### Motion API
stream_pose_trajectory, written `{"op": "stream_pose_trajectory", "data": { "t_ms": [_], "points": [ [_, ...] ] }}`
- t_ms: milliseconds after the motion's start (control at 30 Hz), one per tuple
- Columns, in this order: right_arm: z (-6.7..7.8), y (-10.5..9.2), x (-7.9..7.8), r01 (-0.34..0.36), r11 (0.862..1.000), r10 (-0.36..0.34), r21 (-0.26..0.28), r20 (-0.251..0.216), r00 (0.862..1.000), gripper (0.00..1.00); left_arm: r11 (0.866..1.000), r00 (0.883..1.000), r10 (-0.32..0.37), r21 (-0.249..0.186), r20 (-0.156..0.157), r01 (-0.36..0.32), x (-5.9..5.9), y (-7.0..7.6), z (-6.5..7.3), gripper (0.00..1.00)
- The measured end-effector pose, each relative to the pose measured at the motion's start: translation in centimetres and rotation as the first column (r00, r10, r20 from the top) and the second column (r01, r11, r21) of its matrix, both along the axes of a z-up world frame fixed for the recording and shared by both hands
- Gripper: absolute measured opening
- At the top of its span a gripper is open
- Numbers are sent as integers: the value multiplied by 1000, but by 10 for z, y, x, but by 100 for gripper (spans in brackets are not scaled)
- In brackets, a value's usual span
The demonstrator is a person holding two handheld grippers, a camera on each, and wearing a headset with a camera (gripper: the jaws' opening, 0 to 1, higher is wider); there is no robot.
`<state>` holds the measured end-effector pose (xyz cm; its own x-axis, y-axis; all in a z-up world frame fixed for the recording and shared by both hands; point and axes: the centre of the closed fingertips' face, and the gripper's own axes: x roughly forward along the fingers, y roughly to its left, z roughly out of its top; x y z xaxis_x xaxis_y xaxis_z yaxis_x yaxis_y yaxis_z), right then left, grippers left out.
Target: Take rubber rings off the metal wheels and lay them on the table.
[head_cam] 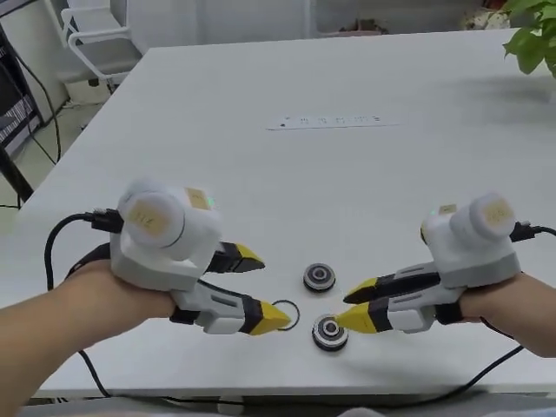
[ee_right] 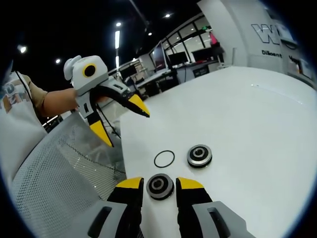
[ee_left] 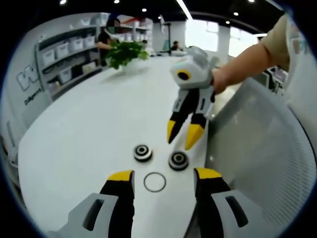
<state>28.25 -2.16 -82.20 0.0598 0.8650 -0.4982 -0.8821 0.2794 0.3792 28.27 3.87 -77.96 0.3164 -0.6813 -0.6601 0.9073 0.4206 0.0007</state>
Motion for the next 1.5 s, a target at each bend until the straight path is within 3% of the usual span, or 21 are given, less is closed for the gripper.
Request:
{"op": "stream_pose_trajectory", "data": {
  "t_ms": [867,1500],
  "points": [
    [-27,-7,-17,-63,995,68,-76,69,995,26,995,995,-83,48,-62,86,-5,-33,-34,45],
    [-33,-3,-16,-96,990,109,-101,124,986,24,990,987,-120,61,-105,126,-10,-51,-54,36]
  ]
}}
